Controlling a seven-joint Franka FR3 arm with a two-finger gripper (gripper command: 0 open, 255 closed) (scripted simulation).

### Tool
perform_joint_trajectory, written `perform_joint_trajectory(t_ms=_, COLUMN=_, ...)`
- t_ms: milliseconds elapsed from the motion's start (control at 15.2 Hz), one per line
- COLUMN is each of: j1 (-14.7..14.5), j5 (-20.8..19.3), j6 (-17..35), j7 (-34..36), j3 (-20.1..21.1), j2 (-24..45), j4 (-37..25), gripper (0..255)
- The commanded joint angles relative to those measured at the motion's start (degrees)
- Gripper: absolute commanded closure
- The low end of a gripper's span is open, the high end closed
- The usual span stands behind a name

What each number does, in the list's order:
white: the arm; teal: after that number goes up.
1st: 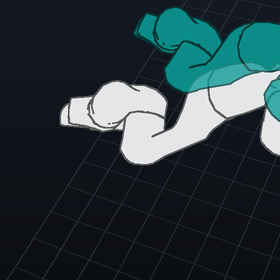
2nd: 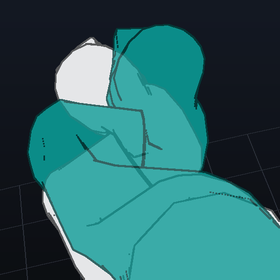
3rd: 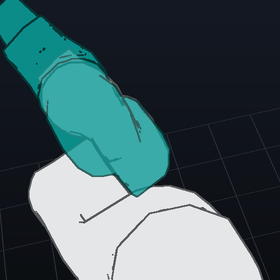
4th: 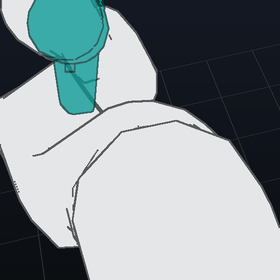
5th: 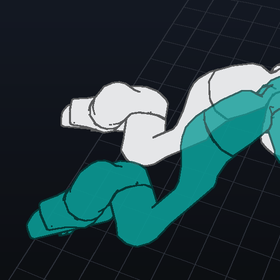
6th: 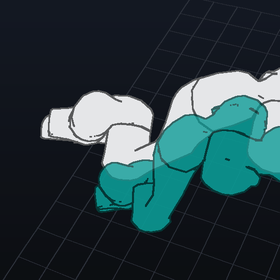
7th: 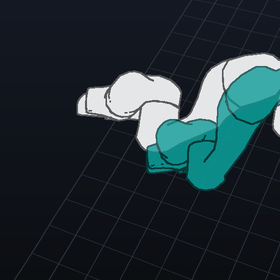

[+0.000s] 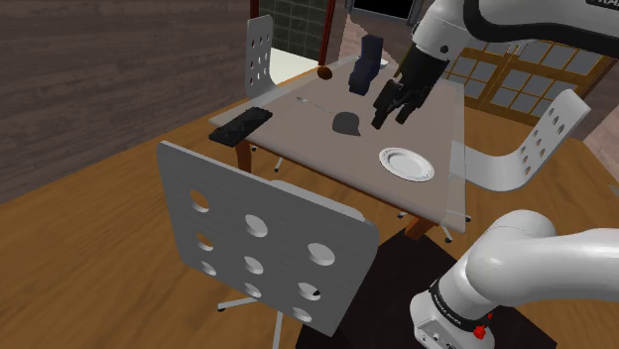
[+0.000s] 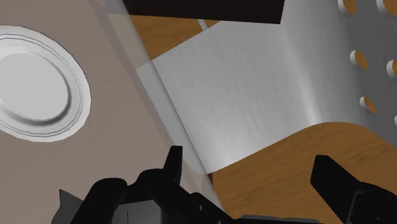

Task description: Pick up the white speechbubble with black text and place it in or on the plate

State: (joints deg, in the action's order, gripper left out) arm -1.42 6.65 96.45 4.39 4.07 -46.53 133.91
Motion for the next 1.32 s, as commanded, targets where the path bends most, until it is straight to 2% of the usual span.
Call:
perform_joint_trajectory(t_ms=0, j1=0.0, j5=0.0, j6=0.0, j7=0.0, j3=0.0, j2=0.0, j4=0.0, gripper=0)
perform_joint_trajectory(t_ms=594, j1=0.4, j5=-9.0, j6=-1.8, j7=-18.6, j3=-7.5, j2=19.7, j4=-11.9, gripper=0)
perform_joint_trajectory(t_ms=1254, j1=1.2, j5=-16.7, j6=-5.0, j7=-36.8, j3=-11.5, j2=44.2, j4=-32.0, gripper=0)
